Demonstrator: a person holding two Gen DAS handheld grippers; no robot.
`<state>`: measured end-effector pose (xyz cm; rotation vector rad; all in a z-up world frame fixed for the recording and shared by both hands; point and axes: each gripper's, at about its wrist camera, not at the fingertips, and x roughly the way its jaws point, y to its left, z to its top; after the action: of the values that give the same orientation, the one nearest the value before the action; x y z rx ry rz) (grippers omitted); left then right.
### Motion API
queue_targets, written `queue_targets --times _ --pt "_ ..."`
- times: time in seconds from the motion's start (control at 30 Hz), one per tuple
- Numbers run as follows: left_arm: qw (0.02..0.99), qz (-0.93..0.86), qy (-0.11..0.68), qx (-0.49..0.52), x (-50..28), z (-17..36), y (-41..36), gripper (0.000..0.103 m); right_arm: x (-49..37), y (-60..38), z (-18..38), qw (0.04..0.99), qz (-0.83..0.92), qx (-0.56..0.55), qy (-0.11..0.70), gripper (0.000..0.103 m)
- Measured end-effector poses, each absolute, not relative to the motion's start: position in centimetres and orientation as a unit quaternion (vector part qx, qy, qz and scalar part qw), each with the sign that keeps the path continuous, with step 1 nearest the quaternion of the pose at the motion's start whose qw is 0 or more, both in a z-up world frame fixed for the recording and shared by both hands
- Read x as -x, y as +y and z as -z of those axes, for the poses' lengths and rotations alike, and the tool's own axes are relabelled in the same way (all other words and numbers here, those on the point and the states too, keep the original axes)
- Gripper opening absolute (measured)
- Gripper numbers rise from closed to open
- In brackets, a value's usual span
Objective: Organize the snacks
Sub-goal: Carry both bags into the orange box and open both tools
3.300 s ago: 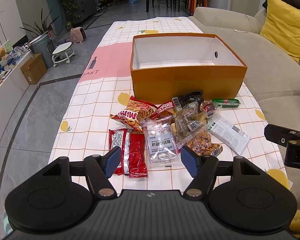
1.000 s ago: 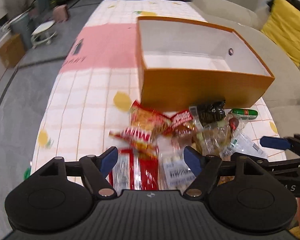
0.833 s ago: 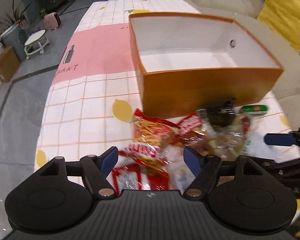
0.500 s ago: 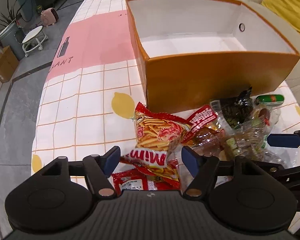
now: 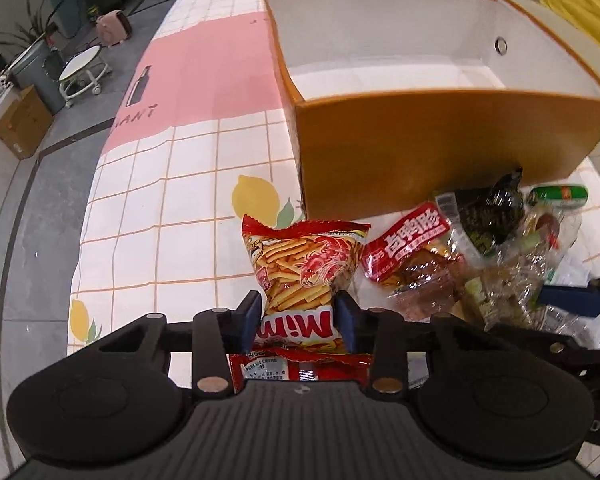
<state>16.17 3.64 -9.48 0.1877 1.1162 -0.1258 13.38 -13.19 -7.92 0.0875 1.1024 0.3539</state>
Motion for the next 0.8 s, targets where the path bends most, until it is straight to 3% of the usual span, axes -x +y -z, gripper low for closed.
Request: queue_targets --times 0.5,0.8 --pt "0.869 0.082 0.486 -0.039 -13.5 0.2 2.8 0.044 -11.0 -16.4 0.8 0.866 -0.176 -0.075 0.463 0.040" --pt "0.870 0.138 0.474 0.001 -16.8 -4.3 1.0 0.043 -13.7 -19.9 -4.6 0.887 -0.175 -0.081 0.419 0.040"
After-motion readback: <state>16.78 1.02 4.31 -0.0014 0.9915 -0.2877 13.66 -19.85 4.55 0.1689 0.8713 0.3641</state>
